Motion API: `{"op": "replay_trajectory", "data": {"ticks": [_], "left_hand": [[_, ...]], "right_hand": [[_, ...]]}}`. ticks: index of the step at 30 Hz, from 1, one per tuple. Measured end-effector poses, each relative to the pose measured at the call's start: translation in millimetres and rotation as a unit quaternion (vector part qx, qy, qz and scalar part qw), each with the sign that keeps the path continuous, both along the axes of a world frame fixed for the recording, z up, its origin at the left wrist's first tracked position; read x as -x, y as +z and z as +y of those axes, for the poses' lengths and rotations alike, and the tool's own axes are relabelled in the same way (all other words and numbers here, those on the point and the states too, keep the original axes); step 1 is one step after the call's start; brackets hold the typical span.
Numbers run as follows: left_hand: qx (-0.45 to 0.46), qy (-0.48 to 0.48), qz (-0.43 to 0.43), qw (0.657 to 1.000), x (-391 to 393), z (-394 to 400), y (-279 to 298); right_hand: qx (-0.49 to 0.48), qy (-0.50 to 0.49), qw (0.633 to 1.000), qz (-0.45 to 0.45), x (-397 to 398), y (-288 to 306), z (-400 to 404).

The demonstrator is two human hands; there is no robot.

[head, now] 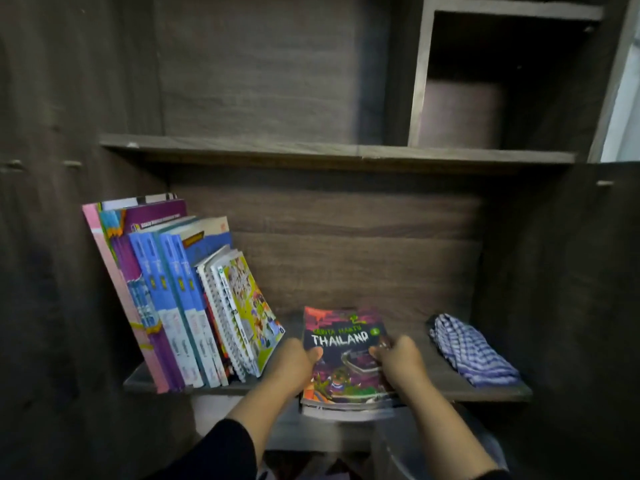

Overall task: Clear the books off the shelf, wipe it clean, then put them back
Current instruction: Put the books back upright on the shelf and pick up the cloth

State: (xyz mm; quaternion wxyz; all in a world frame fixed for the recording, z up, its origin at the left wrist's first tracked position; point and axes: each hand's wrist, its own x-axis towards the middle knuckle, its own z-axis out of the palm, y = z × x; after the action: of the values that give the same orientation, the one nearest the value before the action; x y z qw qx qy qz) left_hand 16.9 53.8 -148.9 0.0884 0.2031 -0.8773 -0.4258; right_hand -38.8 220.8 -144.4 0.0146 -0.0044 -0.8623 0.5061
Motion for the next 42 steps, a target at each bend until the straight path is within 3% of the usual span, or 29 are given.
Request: {"op": "replay_trajectory", "data": {"ticks": [5, 9, 18, 21, 29, 32, 36, 39, 42], "left_hand": [[-0.009, -0.011, -0.040, 0.999, 17.2, -15.4, 0.6], [-0.051, -0.010, -0.081, 0.995, 15.7, -16.9, 0.8], [-0.083, 0.039, -0.040, 0.995, 18.7, -11.7, -3.6], [-0.093, 0.054, -0.028, 0.994, 19.7, -9.8, -2.6], [-0.104, 0.060, -0.005, 0.993, 21.9, -5.6, 0.8], [-0.181, 0.035, 0.010, 0.983, 19.9, -6.4, 12.4], [-0.283, -0.011, -0.090, 0.955, 6.5, -5.5, 23.9], [-0.263, -0.048, -0.117, 0.957, -1.4, -5.2, 20.9], [-0.221, -0.058, -0.044, 0.972, -4.4, -4.1, 27.7]], "right_hand": [[0.029, -0.002, 0.999, -0.027, 21.4, -16.9, -5.2], [-0.009, 0.016, 0.999, -0.049, 32.4, -22.4, 6.8], [-0.267, 0.049, 0.962, -0.027, 1.2, 18.1, 6.1], [-0.297, 0.050, 0.954, -0.006, -9.0, 22.0, 4.1], [-0.254, 0.042, 0.966, -0.002, -7.6, 19.0, 8.5], [-0.240, 0.045, 0.970, -0.007, 0.7, 16.6, 10.1], [-0.227, 0.051, 0.973, -0.009, 3.0, 14.9, 12.1], [-0.205, 0.054, 0.977, -0.024, 5.5, 14.1, 17.1], [-0.136, 0.074, 0.987, -0.042, 7.6, 11.8, 18.4]]}}
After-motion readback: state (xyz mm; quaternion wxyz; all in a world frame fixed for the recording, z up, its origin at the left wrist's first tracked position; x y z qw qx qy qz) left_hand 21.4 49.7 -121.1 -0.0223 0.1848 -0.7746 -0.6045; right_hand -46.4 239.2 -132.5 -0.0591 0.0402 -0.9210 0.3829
